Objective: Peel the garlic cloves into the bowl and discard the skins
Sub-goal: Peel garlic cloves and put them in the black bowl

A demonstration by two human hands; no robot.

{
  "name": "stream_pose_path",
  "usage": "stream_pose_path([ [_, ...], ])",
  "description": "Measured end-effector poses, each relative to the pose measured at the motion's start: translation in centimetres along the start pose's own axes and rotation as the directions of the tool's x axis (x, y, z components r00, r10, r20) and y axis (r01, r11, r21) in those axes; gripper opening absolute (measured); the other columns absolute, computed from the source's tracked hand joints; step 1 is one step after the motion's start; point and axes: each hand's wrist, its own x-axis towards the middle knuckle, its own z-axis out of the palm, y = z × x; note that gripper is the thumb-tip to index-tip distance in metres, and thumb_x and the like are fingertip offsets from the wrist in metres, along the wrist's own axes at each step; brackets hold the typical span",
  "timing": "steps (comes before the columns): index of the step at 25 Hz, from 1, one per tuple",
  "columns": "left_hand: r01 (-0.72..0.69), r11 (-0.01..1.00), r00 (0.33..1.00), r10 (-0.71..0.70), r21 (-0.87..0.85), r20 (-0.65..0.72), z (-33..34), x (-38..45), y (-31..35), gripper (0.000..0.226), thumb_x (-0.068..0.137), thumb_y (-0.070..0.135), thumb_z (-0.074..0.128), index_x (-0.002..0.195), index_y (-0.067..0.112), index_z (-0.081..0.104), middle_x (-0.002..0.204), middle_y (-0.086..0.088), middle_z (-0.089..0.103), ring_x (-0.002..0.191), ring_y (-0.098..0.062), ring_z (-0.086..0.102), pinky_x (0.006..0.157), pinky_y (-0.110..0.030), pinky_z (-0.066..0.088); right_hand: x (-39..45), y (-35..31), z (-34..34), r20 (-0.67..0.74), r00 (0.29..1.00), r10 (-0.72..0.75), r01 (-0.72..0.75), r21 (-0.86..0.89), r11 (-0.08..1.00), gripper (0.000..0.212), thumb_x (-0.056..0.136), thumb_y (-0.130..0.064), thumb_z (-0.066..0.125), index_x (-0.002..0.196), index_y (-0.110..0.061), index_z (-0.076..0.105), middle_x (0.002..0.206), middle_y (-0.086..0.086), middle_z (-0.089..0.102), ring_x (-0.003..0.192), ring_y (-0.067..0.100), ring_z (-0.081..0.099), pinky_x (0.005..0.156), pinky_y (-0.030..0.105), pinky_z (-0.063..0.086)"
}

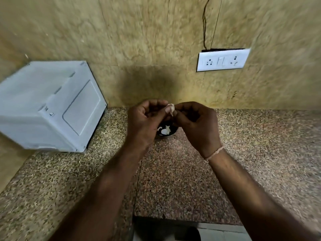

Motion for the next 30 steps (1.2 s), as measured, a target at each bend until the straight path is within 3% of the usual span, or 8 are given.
stream_pose_path([
  [4, -0.018, 0.998, 0.996, 0.023, -0.063, 0.081, -0.7, 0.1, 1.2, 0.015, 0.08, 0.021, 0.088, 0.093, 0.025, 0.08, 0.096, -0.005, 0.081, 0.092, -0.022, 0.079, 0.079, -0.033, 0.063, -0.8, -2.1, 0.8, -0.076, 0.997, -0.013, 0.012, -0.015, 1.0, 0.004, 0.09, -0.009, 0.078, 0.094, -0.01, 0.079, 0.078, 0.002, 0.078, 0.072, 0.021, 0.077, 0.068, 0.05, 0.064],
  [8, -0.066, 0.994, 0.99, 0.076, -0.09, 0.117, -0.3, -0.1, 2.0, 0.018, 0.08, 0.013, 0.089, 0.093, 0.021, 0.079, 0.093, -0.006, 0.08, 0.086, -0.02, 0.079, 0.076, -0.03, 0.061, -1.6, -3.6, 0.1, -0.118, 0.992, -0.042, 0.035, -0.064, 0.997, 0.009, 0.091, -0.015, 0.077, 0.084, -0.021, 0.078, 0.077, 0.0, 0.077, 0.074, 0.026, 0.077, 0.069, 0.054, 0.064],
  [12, -0.044, 0.988, 0.986, 0.066, -0.147, 0.153, 0.4, -0.4, 2.7, 0.014, 0.083, 0.014, 0.088, 0.093, 0.02, 0.08, 0.094, -0.007, 0.08, 0.085, -0.021, 0.078, 0.074, -0.028, 0.061, -1.4, -4.4, -1.4, -0.086, 0.995, -0.05, 0.047, -0.042, 0.998, 0.002, 0.091, -0.011, 0.076, 0.091, -0.011, 0.078, 0.08, 0.005, 0.078, 0.076, 0.027, 0.077, 0.072, 0.049, 0.065],
  [15, 0.019, 0.996, 0.98, -0.001, -0.087, 0.197, 1.4, -0.8, 2.9, 0.008, 0.087, 0.026, 0.086, 0.092, 0.023, 0.082, 0.089, -0.005, 0.08, 0.079, -0.016, 0.076, 0.073, -0.028, 0.059, -1.3, -4.7, -2.7, -0.064, 0.998, -0.017, 0.021, 0.055, 0.998, 0.003, 0.092, -0.004, 0.075, 0.091, -0.007, 0.077, 0.078, 0.008, 0.077, 0.073, 0.024, 0.077, 0.069, 0.039, 0.064],
  [17, 0.019, 0.998, 0.98, -0.007, -0.056, 0.2, 2.2, -1.0, 3.0, 0.004, 0.088, 0.026, 0.084, 0.091, 0.023, 0.083, 0.09, -0.003, 0.081, 0.081, -0.014, 0.076, 0.075, -0.027, 0.059, -1.3, -4.6, -3.5, -0.062, 0.998, 0.001, 0.003, 0.059, 0.998, 0.005, 0.092, -0.003, 0.075, 0.095, -0.007, 0.075, 0.077, 0.011, 0.076, 0.074, 0.025, 0.077, 0.07, 0.045, 0.065],
  [19, 0.004, 0.998, 0.982, 0.007, -0.056, 0.187, 3.2, -1.4, 3.1, 0.001, 0.09, 0.021, 0.083, 0.09, 0.021, 0.083, 0.091, -0.003, 0.081, 0.086, -0.015, 0.076, 0.076, -0.025, 0.059, -1.4, -4.4, -4.3, -0.077, 0.996, -0.053, 0.051, -0.026, 0.998, 0.014, 0.09, -0.005, 0.077, 0.102, -0.013, 0.074, 0.076, 0.007, 0.076, 0.075, 0.026, 0.077, 0.071, 0.052, 0.065],
  [22, -0.011, 0.997, 0.98, 0.025, -0.071, 0.199, 4.5, -2.1, 3.3, 0.001, 0.091, 0.018, 0.081, 0.092, 0.018, 0.081, 0.093, -0.007, 0.08, 0.089, -0.019, 0.077, 0.077, -0.026, 0.06, -1.7, -4.2, -5.3, -0.079, 0.983, -0.168, 0.158, -0.113, 0.981, 0.02, 0.089, -0.008, 0.078, 0.106, -0.019, 0.075, 0.081, -0.002, 0.078, 0.076, 0.018, 0.077, 0.07, 0.05, 0.064],
  [30, -0.068, 0.993, 0.985, 0.051, 0.099, 0.166, 5.7, -3.8, 3.6, 0.007, 0.095, 0.015, 0.077, 0.093, 0.021, 0.077, 0.09, -0.001, 0.08, 0.084, -0.016, 0.077, 0.072, -0.023, 0.059, -2.4, -4.1, -6.9, -0.094, 0.994, -0.062, 0.065, 0.032, 0.997, 0.016, 0.086, -0.005, 0.082, 0.1, -0.012, 0.077, 0.073, 0.009, 0.075, 0.072, 0.031, 0.077, 0.069, 0.049, 0.065],
])
